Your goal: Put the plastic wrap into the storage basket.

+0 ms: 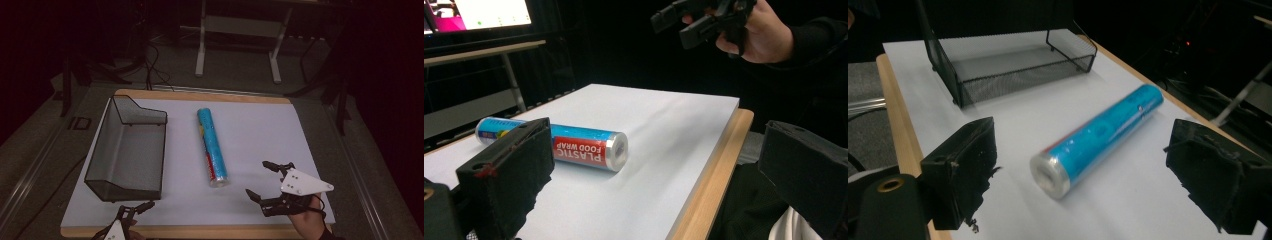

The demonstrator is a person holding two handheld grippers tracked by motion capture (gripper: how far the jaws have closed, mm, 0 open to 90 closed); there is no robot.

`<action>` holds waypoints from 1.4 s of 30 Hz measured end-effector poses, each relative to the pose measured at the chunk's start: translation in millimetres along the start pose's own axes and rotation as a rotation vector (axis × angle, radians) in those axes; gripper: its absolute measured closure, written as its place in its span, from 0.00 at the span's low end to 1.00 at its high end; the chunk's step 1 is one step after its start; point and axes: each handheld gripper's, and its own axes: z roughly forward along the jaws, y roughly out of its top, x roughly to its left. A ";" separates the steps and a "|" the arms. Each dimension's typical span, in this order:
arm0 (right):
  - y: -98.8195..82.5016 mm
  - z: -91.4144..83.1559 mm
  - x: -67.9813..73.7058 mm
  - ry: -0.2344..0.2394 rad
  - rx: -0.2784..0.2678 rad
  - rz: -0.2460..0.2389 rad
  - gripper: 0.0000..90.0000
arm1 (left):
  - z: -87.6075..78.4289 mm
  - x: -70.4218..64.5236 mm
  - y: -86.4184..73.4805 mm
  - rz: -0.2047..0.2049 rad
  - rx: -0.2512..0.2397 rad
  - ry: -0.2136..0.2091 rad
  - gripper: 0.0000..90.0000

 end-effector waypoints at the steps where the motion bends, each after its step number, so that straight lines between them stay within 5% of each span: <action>1: 2.3 2.5 -0.7 0.000 0.001 -0.006 0.14 | 0.0 0.0 0.0 0.000 0.000 -0.001 0.03; 24: 19.0 85.9 -12.5 0.018 0.045 0.050 0.11 | 0.9 -0.2 -0.8 0.008 0.019 0.015 0.03; 42: 24.3 149.7 -24.3 -0.038 0.127 0.143 0.11 | 0.2 -0.1 -0.6 -0.006 0.007 0.002 0.03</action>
